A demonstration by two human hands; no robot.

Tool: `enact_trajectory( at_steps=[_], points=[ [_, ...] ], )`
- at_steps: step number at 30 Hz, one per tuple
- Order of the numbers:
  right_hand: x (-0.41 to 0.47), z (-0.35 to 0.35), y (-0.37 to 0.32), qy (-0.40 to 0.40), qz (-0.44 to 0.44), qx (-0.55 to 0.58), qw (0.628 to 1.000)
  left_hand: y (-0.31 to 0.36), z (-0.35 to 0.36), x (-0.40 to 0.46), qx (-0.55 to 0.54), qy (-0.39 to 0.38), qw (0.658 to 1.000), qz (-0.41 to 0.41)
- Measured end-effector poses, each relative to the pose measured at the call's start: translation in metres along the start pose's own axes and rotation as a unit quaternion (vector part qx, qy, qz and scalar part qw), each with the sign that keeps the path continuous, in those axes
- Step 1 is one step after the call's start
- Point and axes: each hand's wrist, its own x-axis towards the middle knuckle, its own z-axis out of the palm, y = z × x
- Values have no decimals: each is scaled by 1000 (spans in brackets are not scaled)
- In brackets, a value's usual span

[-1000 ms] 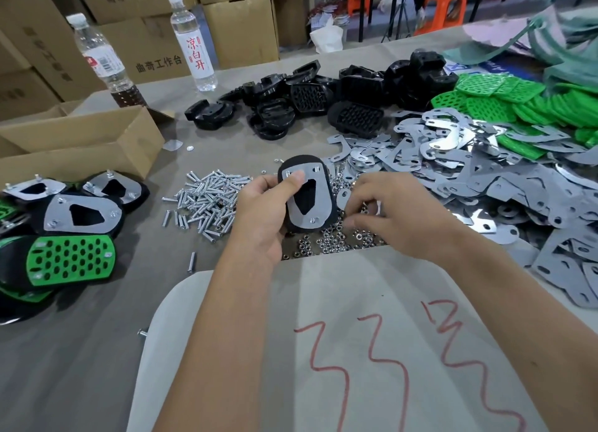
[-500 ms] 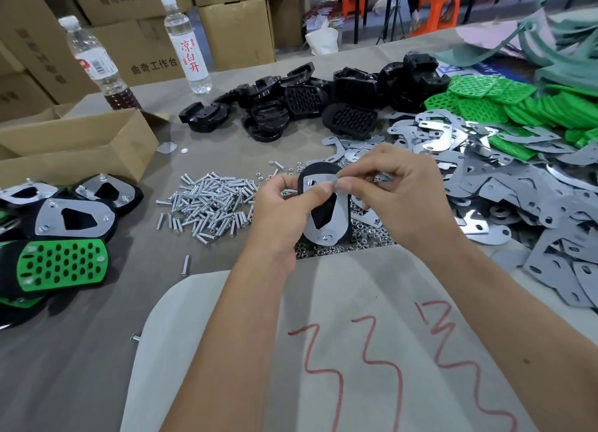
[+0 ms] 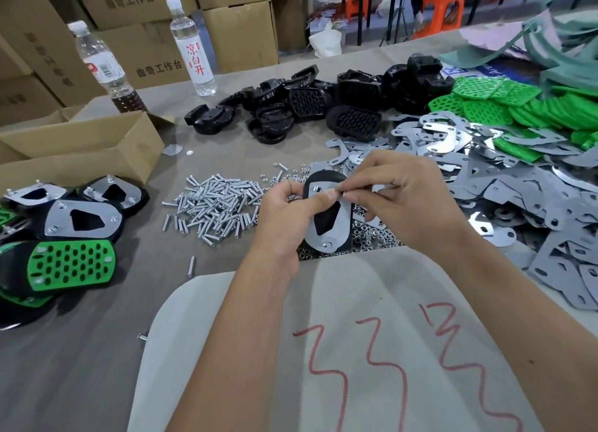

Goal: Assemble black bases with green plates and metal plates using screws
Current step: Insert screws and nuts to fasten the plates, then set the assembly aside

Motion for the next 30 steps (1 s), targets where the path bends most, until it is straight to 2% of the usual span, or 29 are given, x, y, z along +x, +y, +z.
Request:
enact_trajectory(
  at_steps=[5,8,14,18,22,26,30],
  points=[
    [-1,4,1,46,20,-5,999,-4,-1,1,6,-7,1000,4],
    [-2,7,3,70,45,35,996,-4,-1,3,-14,-14,1000,-6],
    [-4,7,-1,12,66,111,992,0,-1,4,-67,12,997,-26],
    [-6,5,1,105,95,139,980,-1,0,6,-87,27,995,-39],
    [-5,10,-7,39,104,126,986,-3,1,7,-78,34,996,-36],
    [-6,6,-5,95,104,129,982,-2,-2,8,-94,41,994,-45],
    [-5,11,0,69,62,57,994,-4,1,7,-58,37,997,-30]
  ],
)
